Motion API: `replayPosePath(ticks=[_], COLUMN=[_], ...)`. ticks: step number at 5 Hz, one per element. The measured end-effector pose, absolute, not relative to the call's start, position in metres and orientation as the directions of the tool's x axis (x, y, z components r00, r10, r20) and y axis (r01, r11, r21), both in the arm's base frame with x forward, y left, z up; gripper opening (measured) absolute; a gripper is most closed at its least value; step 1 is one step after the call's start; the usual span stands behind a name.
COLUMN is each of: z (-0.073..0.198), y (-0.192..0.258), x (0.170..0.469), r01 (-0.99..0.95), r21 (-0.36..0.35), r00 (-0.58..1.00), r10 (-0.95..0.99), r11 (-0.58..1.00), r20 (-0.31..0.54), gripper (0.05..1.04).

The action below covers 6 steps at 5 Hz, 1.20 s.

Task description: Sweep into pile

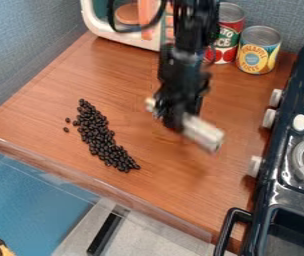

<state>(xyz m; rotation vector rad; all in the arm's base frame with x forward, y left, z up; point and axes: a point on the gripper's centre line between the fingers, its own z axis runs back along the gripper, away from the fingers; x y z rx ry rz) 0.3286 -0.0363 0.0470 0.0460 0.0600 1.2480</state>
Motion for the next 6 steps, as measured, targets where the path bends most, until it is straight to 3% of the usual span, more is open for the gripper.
replayPosePath(ticks=[2, 3, 6], z=[0.085, 0.092, 0.072], y=[-0.049, -0.050, -0.026], x=[0.330, 0.327, 0.283], r01=[-1.000, -0.988, -0.861], r21=[0.013, 0.037, 0.107], r00=[0.004, -0.154, -0.507], r10=[0.997, 0.985, 0.853], r11=[0.005, -0.151, -0.497], r20=[-0.078, -0.085, -0.119], gripper=[0.396, 0.396, 0.396])
